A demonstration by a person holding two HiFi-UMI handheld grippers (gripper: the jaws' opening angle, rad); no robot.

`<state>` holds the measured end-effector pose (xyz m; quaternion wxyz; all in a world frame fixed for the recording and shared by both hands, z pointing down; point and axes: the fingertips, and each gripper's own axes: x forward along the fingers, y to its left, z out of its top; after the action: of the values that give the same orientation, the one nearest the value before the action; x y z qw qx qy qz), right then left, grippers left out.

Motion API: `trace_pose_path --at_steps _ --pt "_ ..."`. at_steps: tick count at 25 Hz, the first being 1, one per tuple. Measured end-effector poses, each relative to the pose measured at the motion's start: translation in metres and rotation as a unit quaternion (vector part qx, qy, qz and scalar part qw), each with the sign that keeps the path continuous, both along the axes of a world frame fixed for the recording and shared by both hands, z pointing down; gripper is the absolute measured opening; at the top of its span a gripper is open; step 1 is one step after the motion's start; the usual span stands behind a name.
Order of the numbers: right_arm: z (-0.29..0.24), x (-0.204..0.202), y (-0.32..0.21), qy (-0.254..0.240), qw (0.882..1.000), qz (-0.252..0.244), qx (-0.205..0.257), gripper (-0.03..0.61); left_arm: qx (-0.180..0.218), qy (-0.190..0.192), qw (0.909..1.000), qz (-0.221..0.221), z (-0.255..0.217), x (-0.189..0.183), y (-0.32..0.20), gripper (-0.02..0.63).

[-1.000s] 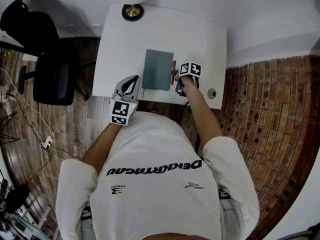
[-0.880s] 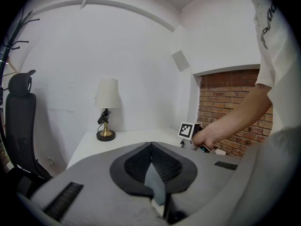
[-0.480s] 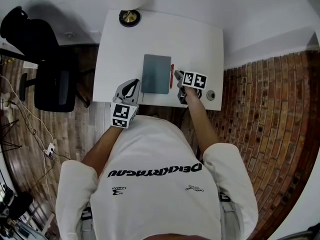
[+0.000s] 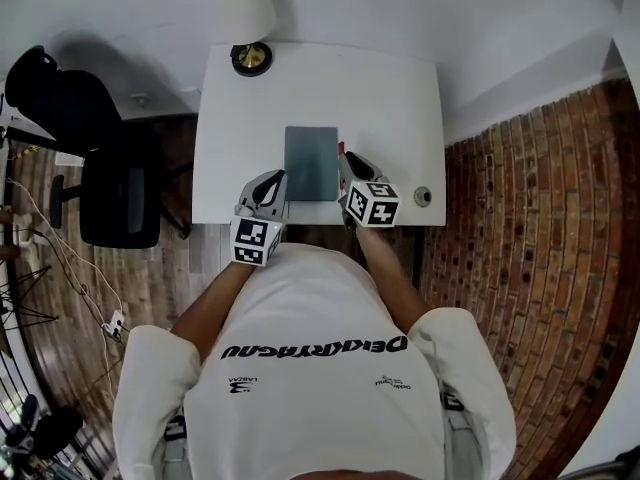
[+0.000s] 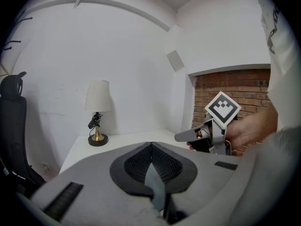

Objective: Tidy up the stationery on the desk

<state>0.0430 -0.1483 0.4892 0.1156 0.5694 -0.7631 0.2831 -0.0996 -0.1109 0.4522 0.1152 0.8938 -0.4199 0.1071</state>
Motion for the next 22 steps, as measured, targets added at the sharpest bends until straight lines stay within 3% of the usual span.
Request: trace_pose_path --at_steps 4,12,22 --pt "-0.016 -0.012 0.011 0.02 0.998 -0.01 0.051 0.0 0.004 0.0 1.0 0.006 -0.006 0.006 0.002 -0.002" --pt "-0.04 -0.026 0.032 0.034 0.992 -0.032 0.116 -0.002 0.001 0.001 0.9998 0.018 -0.009 0.017 0.01 -0.002" --pt "-0.035 -0.033 0.046 0.038 0.992 -0.053 0.107 -0.003 0.015 -0.01 0.9994 0.028 -0.006 0.023 0.018 -0.002"
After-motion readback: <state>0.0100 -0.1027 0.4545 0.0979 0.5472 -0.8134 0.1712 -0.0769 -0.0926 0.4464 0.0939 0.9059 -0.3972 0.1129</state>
